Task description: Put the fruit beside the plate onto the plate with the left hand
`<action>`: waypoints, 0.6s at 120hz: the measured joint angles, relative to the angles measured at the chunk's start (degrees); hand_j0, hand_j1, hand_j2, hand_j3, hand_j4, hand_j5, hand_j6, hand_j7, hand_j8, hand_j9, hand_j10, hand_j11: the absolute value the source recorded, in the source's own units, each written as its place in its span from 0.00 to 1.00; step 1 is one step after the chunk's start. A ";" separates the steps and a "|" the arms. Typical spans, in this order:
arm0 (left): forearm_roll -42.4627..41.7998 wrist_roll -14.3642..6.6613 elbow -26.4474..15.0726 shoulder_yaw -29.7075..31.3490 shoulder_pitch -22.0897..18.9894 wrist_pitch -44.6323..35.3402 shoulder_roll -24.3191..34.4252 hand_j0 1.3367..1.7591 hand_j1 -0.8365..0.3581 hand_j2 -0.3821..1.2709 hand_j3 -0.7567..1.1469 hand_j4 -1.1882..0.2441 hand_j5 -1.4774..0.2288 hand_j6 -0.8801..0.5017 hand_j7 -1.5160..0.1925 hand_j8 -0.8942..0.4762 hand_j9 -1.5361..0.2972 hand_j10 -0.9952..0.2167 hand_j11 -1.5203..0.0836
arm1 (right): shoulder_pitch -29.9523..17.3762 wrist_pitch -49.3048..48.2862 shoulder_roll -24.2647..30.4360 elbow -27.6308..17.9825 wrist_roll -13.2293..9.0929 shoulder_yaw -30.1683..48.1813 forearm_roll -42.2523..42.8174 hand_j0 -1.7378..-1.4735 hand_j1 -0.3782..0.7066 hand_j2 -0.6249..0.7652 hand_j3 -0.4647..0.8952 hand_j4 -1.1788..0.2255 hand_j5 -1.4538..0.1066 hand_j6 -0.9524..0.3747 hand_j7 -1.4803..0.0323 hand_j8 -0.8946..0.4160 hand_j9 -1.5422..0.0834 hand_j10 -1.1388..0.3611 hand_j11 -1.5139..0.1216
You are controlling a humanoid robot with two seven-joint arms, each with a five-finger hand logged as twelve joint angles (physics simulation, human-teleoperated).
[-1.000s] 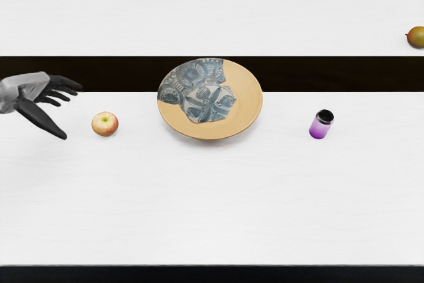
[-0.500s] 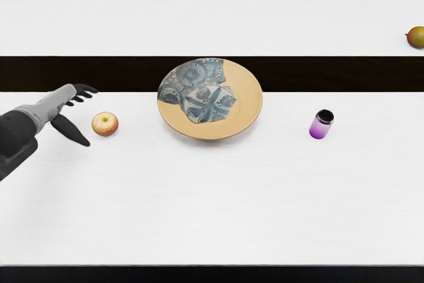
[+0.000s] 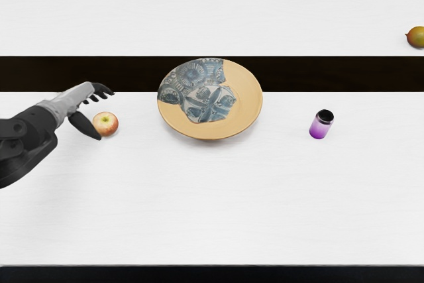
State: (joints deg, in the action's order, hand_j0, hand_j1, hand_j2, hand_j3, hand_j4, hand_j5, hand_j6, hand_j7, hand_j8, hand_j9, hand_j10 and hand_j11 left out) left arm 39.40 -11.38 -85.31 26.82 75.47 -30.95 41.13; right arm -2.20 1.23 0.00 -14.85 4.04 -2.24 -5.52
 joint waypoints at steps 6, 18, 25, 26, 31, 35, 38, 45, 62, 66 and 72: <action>-0.06 -0.02 -0.24 0.48 0.03 0.10 -0.04 0.76 0.67 0.27 0.40 0.61 0.62 0.40 0.64 0.42 0.61 0.56 0.69 | 0.00 0.00 0.00 0.00 0.00 0.00 -0.01 0.30 0.06 0.44 0.34 0.82 0.90 0.69 0.95 0.66 0.92 0.74 0.90; -0.18 -0.05 -0.65 1.23 0.29 0.24 -0.23 0.76 0.65 0.27 0.40 0.59 0.60 0.39 0.62 0.40 0.59 0.53 0.67 | 0.00 0.00 0.00 0.00 0.00 0.01 0.01 0.30 0.06 0.44 0.34 0.82 0.90 0.69 0.95 0.66 0.92 0.74 0.90; -0.20 -0.08 -0.76 1.84 0.46 0.28 -0.44 0.76 0.61 0.28 0.40 0.56 0.58 0.36 0.60 0.38 0.57 0.51 0.64 | 0.00 0.00 0.00 0.00 0.00 0.02 0.00 0.30 0.06 0.44 0.34 0.82 0.90 0.69 0.95 0.66 0.92 0.74 0.90; -0.20 -0.09 -0.76 1.91 0.46 0.28 -0.44 0.76 0.61 0.28 0.40 0.56 0.57 0.36 0.60 0.37 0.57 0.50 0.64 | 0.00 0.00 0.00 0.00 0.00 0.02 0.00 0.30 0.06 0.44 0.34 0.82 0.90 0.69 0.95 0.66 0.92 0.74 0.90; -0.22 -0.11 -0.73 2.17 0.47 0.27 -0.44 0.76 0.58 0.28 0.40 0.54 0.55 0.34 0.57 0.35 0.55 0.48 0.61 | 0.00 0.00 0.00 0.00 0.00 0.01 0.01 0.30 0.06 0.44 0.34 0.82 0.90 0.69 0.95 0.66 0.92 0.74 0.90; -0.22 -0.11 -0.66 2.32 0.47 0.27 -0.44 0.76 0.56 0.29 0.40 0.53 0.53 0.32 0.56 0.33 0.53 0.46 0.60 | 0.00 0.00 0.00 0.00 0.00 0.02 0.02 0.30 0.06 0.44 0.34 0.82 0.90 0.69 0.95 0.66 0.92 0.74 0.90; -0.21 -0.12 -0.62 2.41 0.47 0.28 -0.51 0.76 0.54 0.29 0.40 0.51 0.52 0.31 0.54 0.32 0.52 0.45 0.58 | 0.00 0.00 0.00 0.00 0.00 0.02 0.02 0.30 0.06 0.44 0.34 0.82 0.90 0.69 0.95 0.66 0.92 0.74 0.90; -0.17 -0.13 -0.54 2.68 0.55 0.27 -0.53 0.76 0.50 0.29 0.40 0.49 0.50 0.30 0.52 0.29 0.49 0.42 0.55 | 0.00 0.00 0.00 0.00 0.00 0.01 0.01 0.30 0.06 0.44 0.34 0.82 0.90 0.69 0.95 0.66 0.92 0.74 0.90; 0.02 -0.20 -0.32 3.24 0.73 0.33 -0.79 0.76 0.44 0.37 0.40 0.45 0.44 0.31 0.46 0.28 0.44 0.36 0.49 | 0.00 0.00 0.00 0.00 0.00 0.02 0.01 0.30 0.06 0.44 0.34 0.82 0.90 0.69 0.95 0.66 0.92 0.74 0.90; 0.02 -0.41 -0.20 3.32 0.73 0.27 -1.23 0.76 0.44 0.36 0.40 0.45 0.43 0.32 0.45 0.28 0.42 0.35 0.48 | 0.00 0.00 0.00 0.00 0.00 0.01 0.01 0.30 0.06 0.44 0.34 0.82 0.90 0.69 0.95 0.66 0.92 0.74 0.90; 0.10 -0.59 -0.04 3.50 0.73 0.22 -1.57 0.75 0.43 0.42 0.40 0.45 0.43 0.32 0.44 0.29 0.41 0.34 0.46 | 0.00 0.01 0.00 0.00 0.00 -0.01 0.00 0.30 0.06 0.44 0.34 0.82 0.90 0.69 0.95 0.66 0.92 0.74 0.90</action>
State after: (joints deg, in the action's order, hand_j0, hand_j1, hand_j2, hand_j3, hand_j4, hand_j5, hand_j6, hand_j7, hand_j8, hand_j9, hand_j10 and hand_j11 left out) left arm 39.50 -11.97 -85.35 30.33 76.20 -30.73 39.57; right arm -2.20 1.24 0.00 -14.85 4.04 -2.25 -5.52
